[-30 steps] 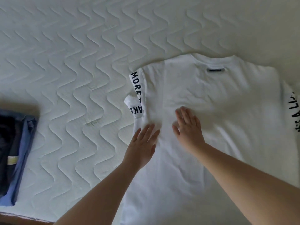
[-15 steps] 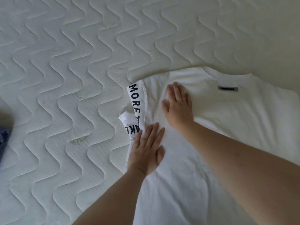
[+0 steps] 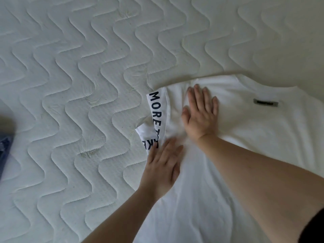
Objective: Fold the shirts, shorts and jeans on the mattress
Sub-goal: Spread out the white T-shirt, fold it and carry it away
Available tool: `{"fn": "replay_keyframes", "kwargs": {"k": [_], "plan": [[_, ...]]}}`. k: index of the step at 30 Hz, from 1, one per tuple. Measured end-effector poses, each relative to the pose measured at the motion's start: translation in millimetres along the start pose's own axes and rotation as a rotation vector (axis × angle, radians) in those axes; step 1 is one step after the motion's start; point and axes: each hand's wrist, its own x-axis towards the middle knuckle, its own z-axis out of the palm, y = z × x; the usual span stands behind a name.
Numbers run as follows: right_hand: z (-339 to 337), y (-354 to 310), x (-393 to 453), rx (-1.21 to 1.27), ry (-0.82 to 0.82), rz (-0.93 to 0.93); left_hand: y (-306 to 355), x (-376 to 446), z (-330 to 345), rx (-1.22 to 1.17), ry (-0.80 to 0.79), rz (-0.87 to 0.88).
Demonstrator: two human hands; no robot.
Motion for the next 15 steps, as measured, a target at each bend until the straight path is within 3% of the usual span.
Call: {"fn": "replay_keyframes", "kwargs": {"k": [3, 6, 9, 13, 15], "plan": [[1, -1, 1, -0.009, -0.033, 0.011, -17, 26, -28, -0.115, 0.179, -0.300], [1, -1, 1, -0.016, -0.058, 0.018, -38, 67, -47, -0.297, 0.047, -0.592], [1, -2, 1, -0.037, -0.042, 0.024, -59, 103, -52, -0.294, -0.105, -0.659], [4, -1, 1, -0.041, 0.001, 0.027, -73, 125, -58, -0.595, -0.171, -0.722], [5, -1, 1, -0.038, 0.023, 0.023, -71, 125, -57, -0.559, -0.254, -0.663]]}}
